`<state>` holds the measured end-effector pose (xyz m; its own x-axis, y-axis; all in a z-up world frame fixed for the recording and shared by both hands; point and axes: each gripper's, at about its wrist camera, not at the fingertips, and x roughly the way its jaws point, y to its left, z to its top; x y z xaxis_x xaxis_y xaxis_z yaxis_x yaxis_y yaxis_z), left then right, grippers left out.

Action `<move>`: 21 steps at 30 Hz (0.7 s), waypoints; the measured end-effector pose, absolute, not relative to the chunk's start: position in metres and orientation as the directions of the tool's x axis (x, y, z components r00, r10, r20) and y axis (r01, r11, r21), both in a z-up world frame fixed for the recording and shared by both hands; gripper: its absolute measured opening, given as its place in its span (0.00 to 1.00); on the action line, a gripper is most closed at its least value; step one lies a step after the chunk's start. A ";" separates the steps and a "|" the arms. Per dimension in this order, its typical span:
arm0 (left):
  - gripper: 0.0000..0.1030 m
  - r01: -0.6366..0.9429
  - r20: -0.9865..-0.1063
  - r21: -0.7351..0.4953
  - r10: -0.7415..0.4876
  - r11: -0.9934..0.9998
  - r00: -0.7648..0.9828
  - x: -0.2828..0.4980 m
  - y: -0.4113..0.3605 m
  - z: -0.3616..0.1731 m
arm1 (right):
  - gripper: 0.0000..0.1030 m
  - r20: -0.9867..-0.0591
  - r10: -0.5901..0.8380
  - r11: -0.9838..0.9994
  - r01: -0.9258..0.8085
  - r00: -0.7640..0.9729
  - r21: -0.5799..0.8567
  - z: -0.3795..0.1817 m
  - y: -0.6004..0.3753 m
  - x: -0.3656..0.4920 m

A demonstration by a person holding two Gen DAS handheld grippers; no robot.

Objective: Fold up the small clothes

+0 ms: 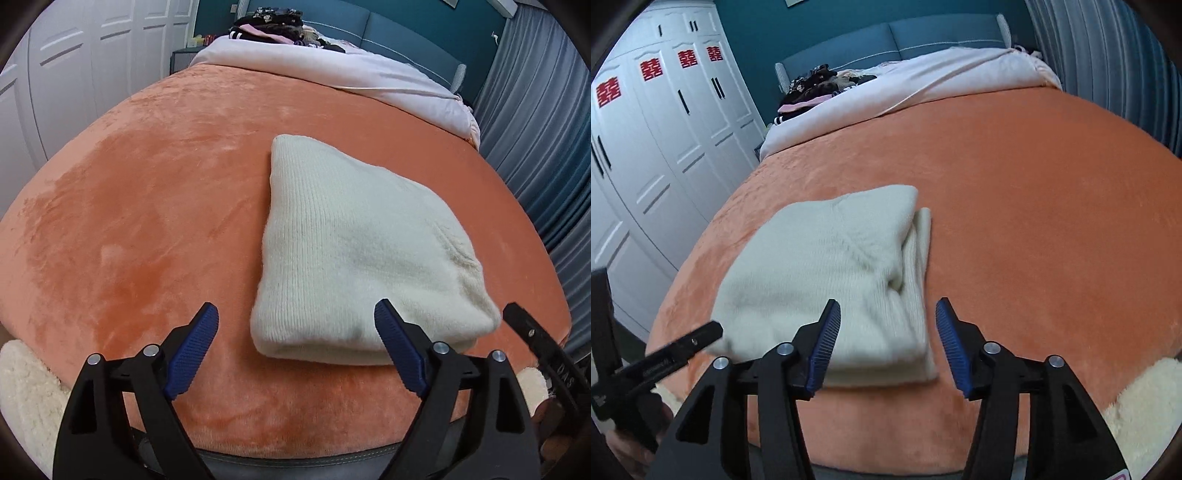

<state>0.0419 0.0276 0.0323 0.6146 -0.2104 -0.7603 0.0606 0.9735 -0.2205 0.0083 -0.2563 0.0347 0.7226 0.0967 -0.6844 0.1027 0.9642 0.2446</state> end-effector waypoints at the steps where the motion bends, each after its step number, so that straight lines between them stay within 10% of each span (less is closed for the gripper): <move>1: 0.82 0.061 -0.759 -0.220 -0.211 0.974 0.616 0.033 0.026 0.028 | 0.55 -0.694 0.080 0.969 0.106 0.715 0.221 0.028 -0.252 0.000; 21: 0.88 0.062 -0.754 0.011 -0.033 0.998 0.656 0.000 -0.012 0.000 | 0.66 -0.730 0.067 0.975 0.110 0.680 0.193 -0.006 -0.236 -0.022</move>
<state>0.0000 -0.0119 -0.0002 0.6557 -0.0331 -0.7543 0.0625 0.9980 0.0106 -0.0215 -0.2356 -0.0057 0.6805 0.0674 -0.7296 0.1105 0.9749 0.1931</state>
